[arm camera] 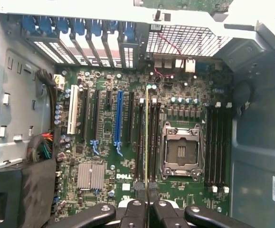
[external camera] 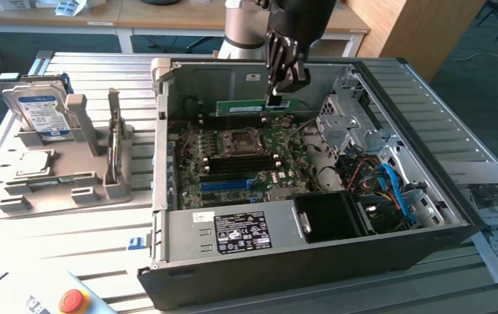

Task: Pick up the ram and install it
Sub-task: 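Pick up the ram and move it above insertion slot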

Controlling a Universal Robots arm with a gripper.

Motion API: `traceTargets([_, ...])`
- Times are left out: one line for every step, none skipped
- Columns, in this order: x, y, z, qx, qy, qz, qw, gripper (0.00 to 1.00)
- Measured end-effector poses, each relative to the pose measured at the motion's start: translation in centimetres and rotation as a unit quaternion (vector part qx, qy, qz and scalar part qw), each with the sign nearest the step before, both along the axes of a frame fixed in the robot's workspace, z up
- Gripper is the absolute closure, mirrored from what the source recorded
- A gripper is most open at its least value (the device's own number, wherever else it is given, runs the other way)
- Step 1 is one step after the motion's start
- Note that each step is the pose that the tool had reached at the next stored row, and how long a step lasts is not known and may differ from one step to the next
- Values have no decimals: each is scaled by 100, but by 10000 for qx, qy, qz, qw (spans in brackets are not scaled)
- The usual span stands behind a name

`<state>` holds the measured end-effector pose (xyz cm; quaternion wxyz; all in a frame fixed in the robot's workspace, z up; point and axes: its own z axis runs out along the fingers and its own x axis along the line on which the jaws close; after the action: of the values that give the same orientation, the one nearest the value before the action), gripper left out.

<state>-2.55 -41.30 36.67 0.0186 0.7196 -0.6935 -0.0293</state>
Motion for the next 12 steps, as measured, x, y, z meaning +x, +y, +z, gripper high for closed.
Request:
traceTargets([0,0,-17,0,0,0,10000,88])
traceTargets([0,0,-35,0,0,0,10000,88])
traceTargets([0,0,-50,0,0,0,10000,88])
traceTargets([0,0,-66,0,0,0,10000,88])
traceTargets([0,0,-78,0,0,0,10000,88])
traceTargets([0,0,-87,-1,0,0,10000,88])
traceTargets([0,0,-93,-1,0,0,10000,88])
traceTargets([0,0,-94,-1,1,0,10000,88])
traceTargets([0,0,-94,-2,1,0,10000,88])
traceTargets([0,0,-95,-1,0,0,10000,88])
traceTargets([0,0,-95,-1,0,0,10000,88])
traceTargets([0,0,-95,0,0,0,10000,88])
